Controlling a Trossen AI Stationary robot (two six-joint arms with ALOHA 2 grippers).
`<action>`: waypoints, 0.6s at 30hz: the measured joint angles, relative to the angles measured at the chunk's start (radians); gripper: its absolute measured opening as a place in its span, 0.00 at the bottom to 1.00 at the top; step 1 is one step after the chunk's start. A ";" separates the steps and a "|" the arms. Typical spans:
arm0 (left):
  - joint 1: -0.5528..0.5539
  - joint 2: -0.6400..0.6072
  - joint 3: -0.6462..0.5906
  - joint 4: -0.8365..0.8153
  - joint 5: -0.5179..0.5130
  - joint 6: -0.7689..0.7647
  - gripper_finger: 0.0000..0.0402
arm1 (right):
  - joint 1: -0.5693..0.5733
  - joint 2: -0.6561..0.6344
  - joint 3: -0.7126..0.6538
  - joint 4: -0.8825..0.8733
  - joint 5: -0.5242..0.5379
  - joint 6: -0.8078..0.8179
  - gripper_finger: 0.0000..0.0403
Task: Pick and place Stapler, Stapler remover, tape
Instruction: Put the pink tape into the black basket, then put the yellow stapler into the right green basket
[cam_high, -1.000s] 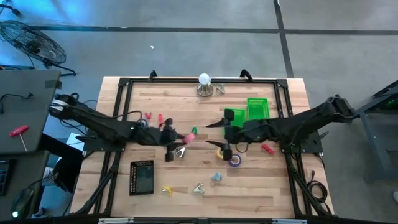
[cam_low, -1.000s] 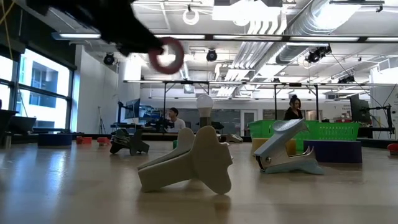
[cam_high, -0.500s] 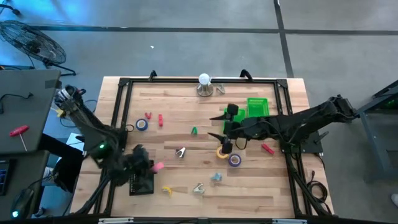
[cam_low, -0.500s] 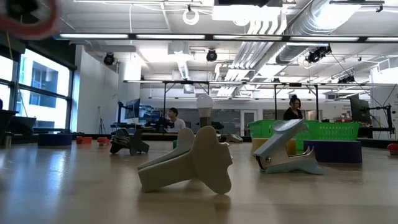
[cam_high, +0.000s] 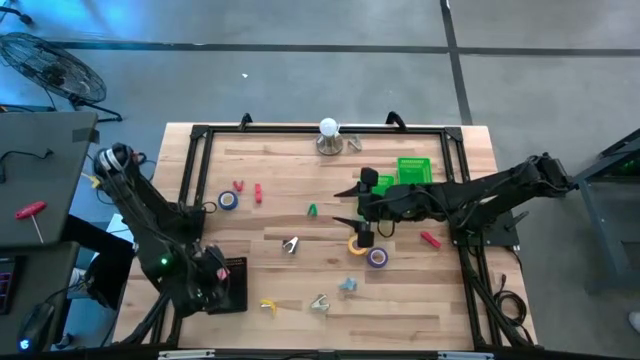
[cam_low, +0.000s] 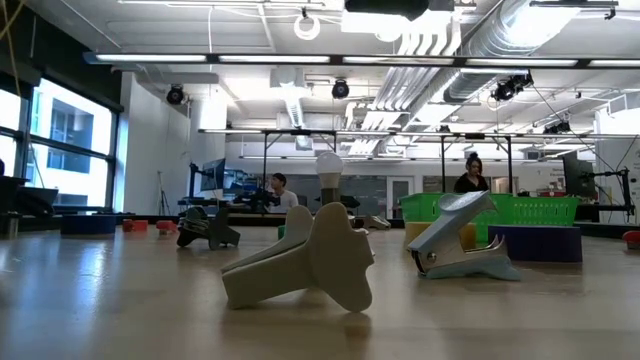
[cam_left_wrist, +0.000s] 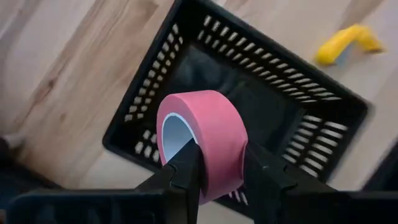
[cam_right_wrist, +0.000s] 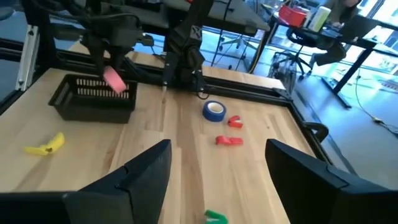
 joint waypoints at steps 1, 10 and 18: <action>0.000 0.009 -0.001 0.001 -0.002 0.000 0.21 | 0.000 0.000 0.000 -0.002 0.000 0.001 0.63; 0.000 0.052 -0.004 0.010 -0.005 0.000 0.48 | 0.000 0.000 0.000 -0.004 0.002 0.025 0.63; 0.000 0.052 -0.003 -0.001 -0.108 0.000 0.82 | 0.000 0.000 0.000 -0.005 -0.002 0.030 0.63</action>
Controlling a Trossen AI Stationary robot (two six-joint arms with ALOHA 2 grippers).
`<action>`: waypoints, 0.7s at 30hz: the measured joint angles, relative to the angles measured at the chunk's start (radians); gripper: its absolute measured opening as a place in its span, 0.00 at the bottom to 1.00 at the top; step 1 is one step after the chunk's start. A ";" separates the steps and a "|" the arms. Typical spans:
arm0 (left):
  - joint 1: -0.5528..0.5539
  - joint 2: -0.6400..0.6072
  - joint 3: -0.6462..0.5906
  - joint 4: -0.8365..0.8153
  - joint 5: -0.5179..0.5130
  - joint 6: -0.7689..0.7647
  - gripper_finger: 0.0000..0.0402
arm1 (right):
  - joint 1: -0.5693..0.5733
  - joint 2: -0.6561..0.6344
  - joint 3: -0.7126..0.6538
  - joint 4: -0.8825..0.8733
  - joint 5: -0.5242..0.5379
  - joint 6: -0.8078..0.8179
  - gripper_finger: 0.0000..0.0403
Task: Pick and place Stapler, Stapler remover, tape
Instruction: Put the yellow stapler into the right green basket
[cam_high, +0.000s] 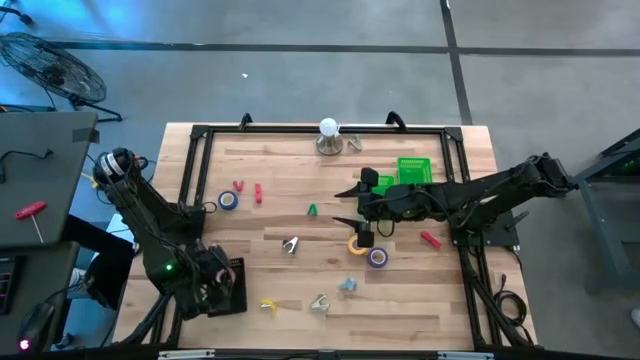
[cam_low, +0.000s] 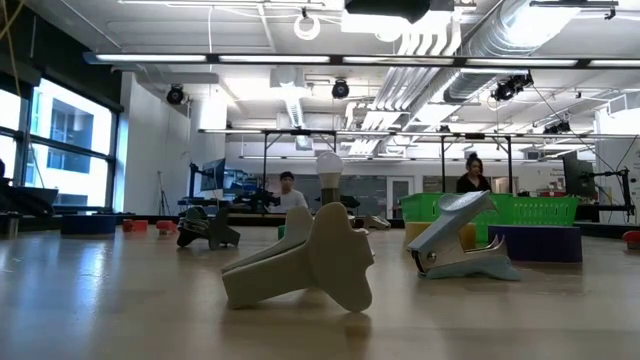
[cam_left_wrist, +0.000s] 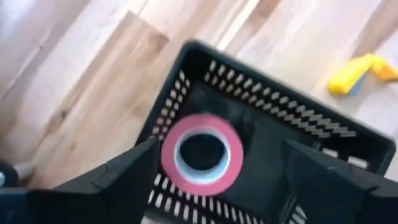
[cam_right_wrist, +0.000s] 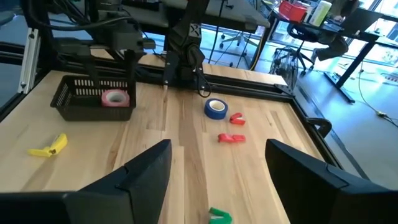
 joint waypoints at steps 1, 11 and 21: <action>0.000 0.000 0.005 -0.005 -0.011 0.000 0.83 | 0.000 0.000 0.000 0.000 0.000 0.000 0.63; 0.025 0.000 0.115 0.041 -0.228 0.316 0.84 | 0.000 0.000 0.000 0.000 -0.001 0.001 0.63; 0.195 0.100 0.115 0.257 -0.169 0.911 0.84 | 0.000 0.000 0.000 -0.062 -0.054 0.050 0.63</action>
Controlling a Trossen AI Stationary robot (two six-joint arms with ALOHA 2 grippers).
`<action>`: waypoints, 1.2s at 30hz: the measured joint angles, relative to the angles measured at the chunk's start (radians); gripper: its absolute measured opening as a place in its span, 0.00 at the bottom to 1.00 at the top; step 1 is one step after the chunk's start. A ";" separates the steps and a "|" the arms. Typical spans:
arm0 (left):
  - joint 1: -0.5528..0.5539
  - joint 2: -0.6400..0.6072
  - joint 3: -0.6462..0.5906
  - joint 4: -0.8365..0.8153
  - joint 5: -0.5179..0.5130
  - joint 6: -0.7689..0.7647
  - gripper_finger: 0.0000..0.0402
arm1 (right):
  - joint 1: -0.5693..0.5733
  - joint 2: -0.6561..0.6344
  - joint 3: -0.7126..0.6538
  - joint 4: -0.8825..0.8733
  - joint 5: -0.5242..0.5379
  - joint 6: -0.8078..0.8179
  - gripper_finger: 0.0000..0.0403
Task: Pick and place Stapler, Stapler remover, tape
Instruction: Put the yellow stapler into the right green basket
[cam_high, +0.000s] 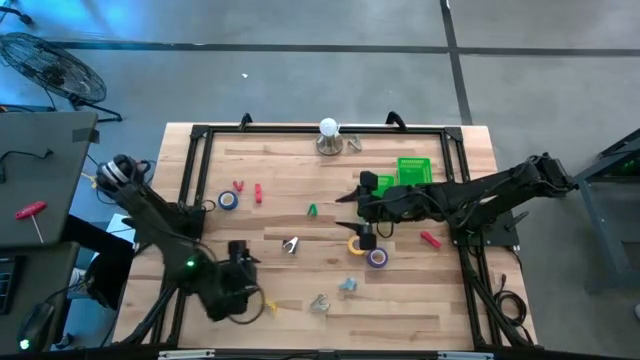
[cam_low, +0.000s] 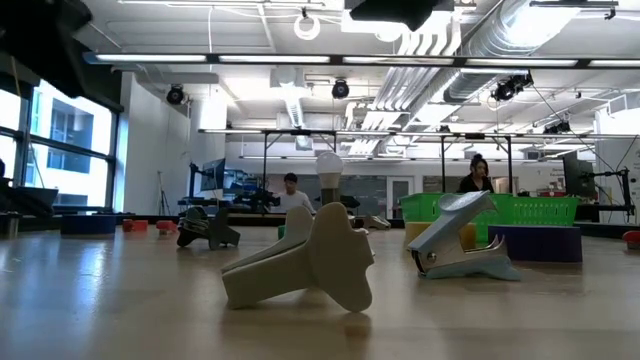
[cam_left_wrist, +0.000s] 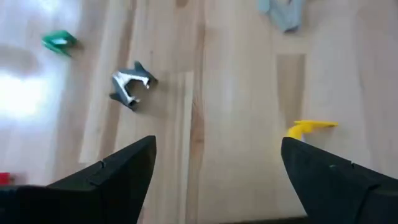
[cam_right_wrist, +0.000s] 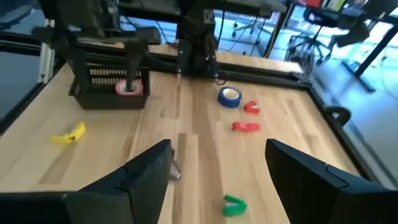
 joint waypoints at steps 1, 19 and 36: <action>0.025 0.018 0.000 0.009 0.031 0.008 0.84 | 0.002 0.000 0.000 -0.012 -0.009 0.008 0.63; 0.117 0.160 0.000 0.265 0.346 -0.056 0.84 | 0.063 0.000 0.000 -0.093 -0.126 0.026 0.63; 0.106 0.292 0.000 0.278 0.417 -0.104 0.84 | 0.077 0.000 -0.001 -0.159 -0.161 0.046 0.63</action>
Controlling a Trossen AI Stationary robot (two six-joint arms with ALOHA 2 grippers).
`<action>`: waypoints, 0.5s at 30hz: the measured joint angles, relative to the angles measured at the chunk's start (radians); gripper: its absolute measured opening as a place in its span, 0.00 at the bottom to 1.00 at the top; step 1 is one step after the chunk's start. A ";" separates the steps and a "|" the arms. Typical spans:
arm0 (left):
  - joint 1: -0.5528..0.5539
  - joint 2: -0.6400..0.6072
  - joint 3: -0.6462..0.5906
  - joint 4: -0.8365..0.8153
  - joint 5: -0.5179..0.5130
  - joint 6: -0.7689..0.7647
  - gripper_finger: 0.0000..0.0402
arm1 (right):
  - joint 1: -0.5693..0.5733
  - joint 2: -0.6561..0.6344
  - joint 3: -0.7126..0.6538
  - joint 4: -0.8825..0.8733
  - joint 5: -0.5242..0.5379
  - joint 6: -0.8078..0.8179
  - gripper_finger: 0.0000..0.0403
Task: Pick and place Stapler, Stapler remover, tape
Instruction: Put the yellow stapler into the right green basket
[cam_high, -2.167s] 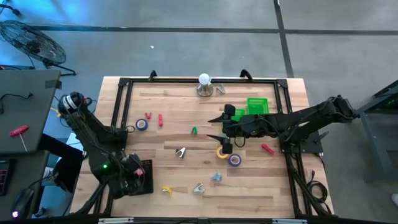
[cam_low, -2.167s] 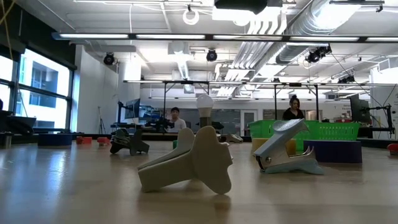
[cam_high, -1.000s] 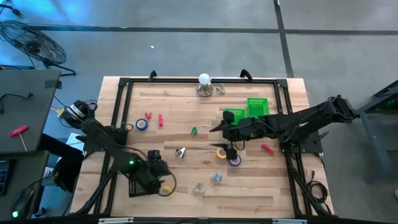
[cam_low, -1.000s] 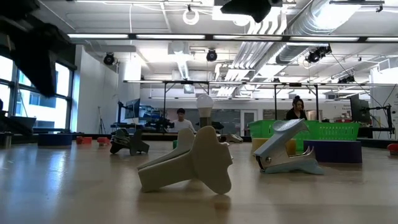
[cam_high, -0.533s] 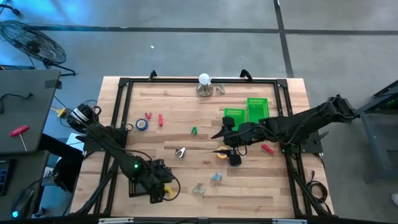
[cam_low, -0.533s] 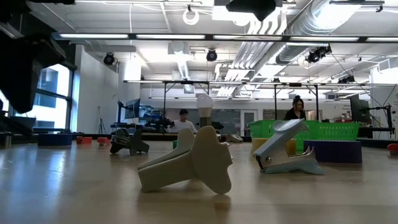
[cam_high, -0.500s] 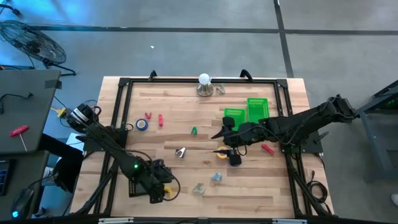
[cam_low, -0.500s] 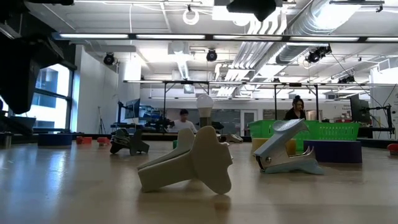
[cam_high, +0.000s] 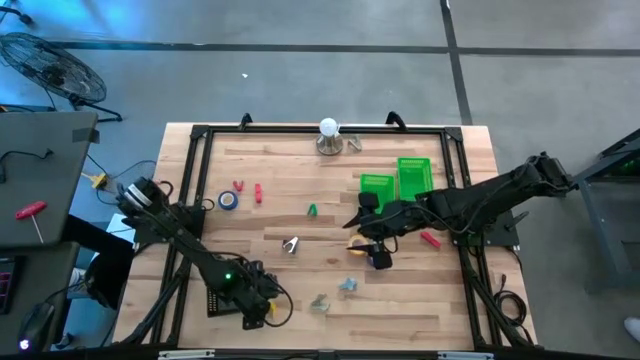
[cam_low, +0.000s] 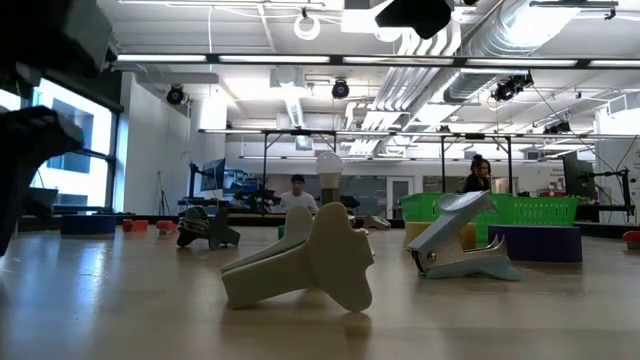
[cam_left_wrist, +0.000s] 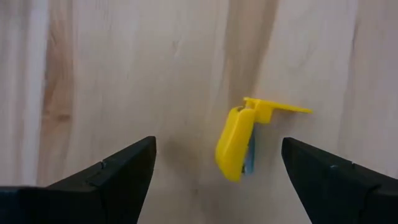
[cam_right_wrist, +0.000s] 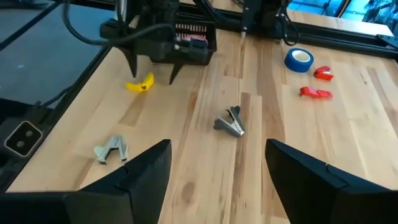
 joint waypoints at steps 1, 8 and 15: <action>0.000 0.011 0.001 0.009 0.002 -0.002 0.84 | 0.003 0.000 0.000 -0.001 -0.001 0.001 0.63; -0.001 0.035 0.005 -0.017 -0.029 -0.054 0.84 | 0.011 0.000 0.000 0.007 -0.002 0.000 0.63; 0.000 0.045 0.003 -0.045 -0.049 -0.104 0.59 | 0.018 0.000 0.000 0.006 -0.042 0.007 0.63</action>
